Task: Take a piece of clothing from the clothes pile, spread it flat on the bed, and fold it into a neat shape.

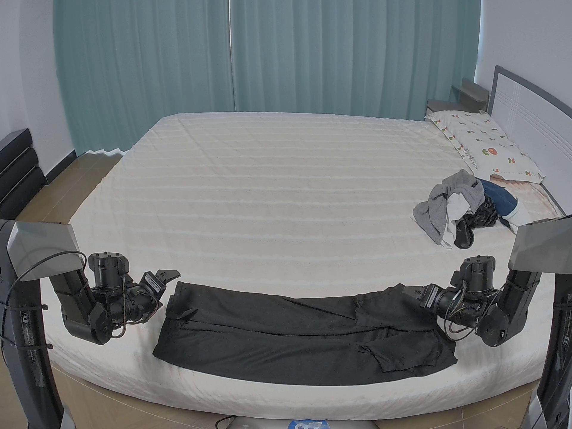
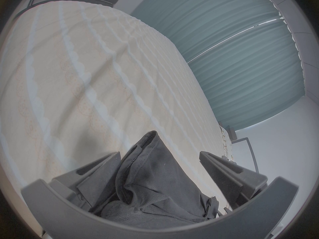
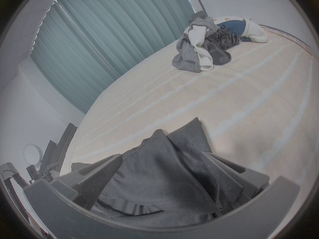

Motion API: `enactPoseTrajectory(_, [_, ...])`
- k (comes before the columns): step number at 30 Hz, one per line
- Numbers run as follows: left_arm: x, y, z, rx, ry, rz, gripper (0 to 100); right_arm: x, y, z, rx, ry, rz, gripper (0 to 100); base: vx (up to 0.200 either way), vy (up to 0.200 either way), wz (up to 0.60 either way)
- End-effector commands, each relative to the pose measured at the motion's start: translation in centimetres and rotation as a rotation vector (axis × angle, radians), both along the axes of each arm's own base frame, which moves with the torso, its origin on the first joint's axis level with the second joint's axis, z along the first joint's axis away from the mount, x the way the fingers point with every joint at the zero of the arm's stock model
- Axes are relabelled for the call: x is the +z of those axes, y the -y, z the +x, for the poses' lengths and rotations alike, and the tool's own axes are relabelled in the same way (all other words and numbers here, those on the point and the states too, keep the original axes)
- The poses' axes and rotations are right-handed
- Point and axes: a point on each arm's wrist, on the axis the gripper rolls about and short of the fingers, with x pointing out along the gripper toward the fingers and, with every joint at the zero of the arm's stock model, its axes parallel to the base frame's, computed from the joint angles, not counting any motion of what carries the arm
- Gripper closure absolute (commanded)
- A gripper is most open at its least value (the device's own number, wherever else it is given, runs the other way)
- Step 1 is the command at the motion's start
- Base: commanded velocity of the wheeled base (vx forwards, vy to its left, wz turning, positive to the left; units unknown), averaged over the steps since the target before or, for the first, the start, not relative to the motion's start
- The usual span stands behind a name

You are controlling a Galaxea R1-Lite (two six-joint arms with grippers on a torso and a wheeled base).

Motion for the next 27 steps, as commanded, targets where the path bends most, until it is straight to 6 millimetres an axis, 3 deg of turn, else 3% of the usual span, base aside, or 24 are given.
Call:
enactPoseTrajectory(1, [-0.1,0.0,0.0,-0.001,-0.003,0.0,0,-2.0,0.2,-0.1,-0.003,-0.055,-0.01,0,0.0,0.0,0.0])
enactPoseTrajectory(3, [-0.1,0.0,0.0,0.001,-0.003,0.0,0,-2.2,0.2,0.0,-0.002,-0.058,-0.01,0,0.0,0.0,0.0])
enactPoseTrajectory(4, [-0.1,0.0,0.0,0.001,-0.003,0.0,0,-2.3,0.2,-0.1,-0.001,-0.061,-0.009,100,0.0,0.0,0.0])
enactPoseTrajectory(27, [-0.2,0.0,0.0,-0.004,-0.003,0.008,0,-1.8,2.0,-2.5,-0.017,-0.034,-0.034,100,0.0,0.0,0.0])
